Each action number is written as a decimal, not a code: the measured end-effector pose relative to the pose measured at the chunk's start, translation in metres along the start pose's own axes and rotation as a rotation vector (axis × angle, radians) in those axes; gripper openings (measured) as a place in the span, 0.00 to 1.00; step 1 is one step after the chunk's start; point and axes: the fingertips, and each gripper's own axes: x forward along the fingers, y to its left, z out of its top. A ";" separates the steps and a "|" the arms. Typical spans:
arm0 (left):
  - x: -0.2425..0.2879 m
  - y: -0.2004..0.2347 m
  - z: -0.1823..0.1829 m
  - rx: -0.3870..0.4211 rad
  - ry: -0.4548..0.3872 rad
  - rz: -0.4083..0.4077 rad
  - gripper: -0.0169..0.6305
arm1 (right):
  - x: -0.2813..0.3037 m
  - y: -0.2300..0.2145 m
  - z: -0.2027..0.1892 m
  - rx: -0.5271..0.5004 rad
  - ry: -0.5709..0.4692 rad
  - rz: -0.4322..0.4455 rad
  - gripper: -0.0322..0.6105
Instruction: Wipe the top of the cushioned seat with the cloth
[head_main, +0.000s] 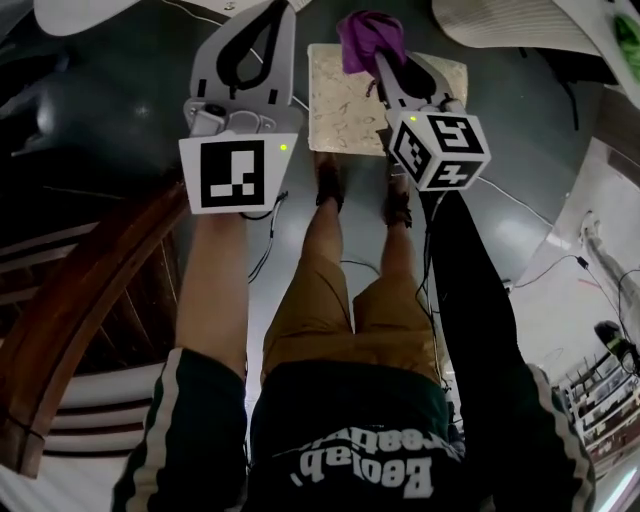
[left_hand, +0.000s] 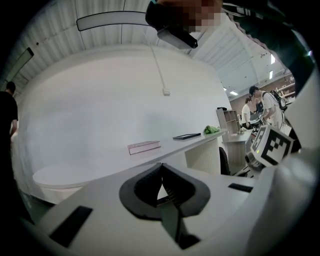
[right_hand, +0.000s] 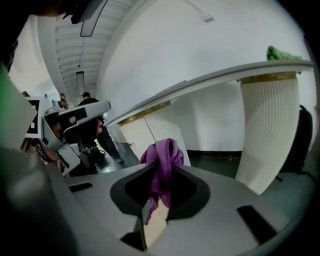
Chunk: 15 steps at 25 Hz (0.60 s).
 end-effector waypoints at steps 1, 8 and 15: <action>-0.001 0.003 -0.003 0.000 0.001 -0.005 0.05 | 0.009 0.004 -0.007 0.010 0.021 0.007 0.13; -0.004 0.023 -0.027 -0.022 0.026 -0.010 0.05 | 0.065 0.024 -0.056 0.034 0.147 0.029 0.13; -0.011 0.040 -0.045 -0.042 0.059 -0.014 0.05 | 0.112 0.022 -0.120 0.116 0.355 -0.029 0.13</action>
